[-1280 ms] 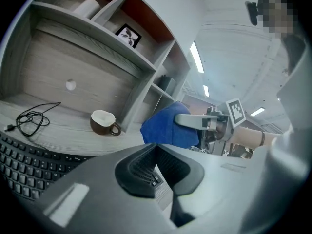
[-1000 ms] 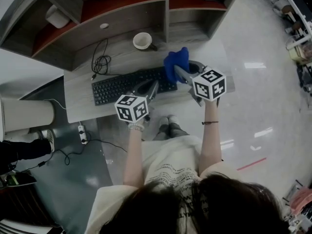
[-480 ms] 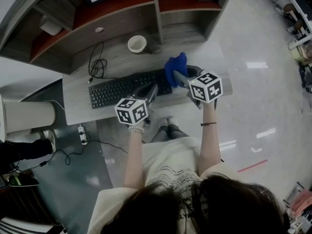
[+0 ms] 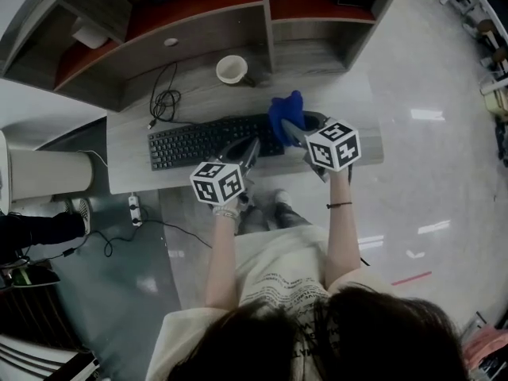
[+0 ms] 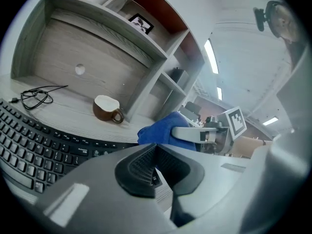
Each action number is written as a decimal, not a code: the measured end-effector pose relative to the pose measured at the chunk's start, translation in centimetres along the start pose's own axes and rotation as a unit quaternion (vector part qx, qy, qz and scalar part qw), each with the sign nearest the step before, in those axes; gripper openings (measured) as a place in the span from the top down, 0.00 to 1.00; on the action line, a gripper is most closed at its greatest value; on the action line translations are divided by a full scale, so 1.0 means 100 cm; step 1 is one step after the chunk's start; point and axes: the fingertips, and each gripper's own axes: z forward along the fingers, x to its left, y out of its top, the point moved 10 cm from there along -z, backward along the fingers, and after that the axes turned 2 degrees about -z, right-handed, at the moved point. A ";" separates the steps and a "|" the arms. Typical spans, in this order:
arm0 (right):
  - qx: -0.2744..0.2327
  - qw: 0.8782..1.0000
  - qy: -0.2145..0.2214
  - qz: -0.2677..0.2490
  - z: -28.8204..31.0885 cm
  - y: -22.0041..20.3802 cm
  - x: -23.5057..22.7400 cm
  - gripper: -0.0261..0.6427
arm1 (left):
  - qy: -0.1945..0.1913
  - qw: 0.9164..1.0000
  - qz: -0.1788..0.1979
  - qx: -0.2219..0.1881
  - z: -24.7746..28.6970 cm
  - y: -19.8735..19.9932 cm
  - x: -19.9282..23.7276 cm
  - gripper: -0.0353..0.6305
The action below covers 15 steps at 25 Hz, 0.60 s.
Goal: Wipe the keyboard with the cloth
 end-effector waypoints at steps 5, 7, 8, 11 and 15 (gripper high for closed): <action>0.007 1.000 0.014 0.002 0.009 -0.003 0.002 0.87 | 0.007 1.000 -0.006 -0.001 0.000 -0.002 0.004 0.94; 0.009 1.000 0.016 0.003 0.012 -0.003 0.003 0.87 | 0.008 1.000 -0.008 0.000 -0.001 -0.003 0.006 0.94; 0.009 1.000 0.016 0.005 0.012 -0.003 0.003 0.87 | 0.007 1.000 -0.010 0.001 -0.002 -0.003 0.007 0.94; 0.011 1.000 0.016 0.007 0.015 -0.003 0.006 0.87 | 0.007 1.000 -0.013 0.001 -0.004 -0.004 0.011 0.94; 0.015 1.000 0.017 0.007 0.020 -0.005 0.011 0.87 | 0.003 1.000 -0.018 0.001 -0.006 -0.006 0.016 0.94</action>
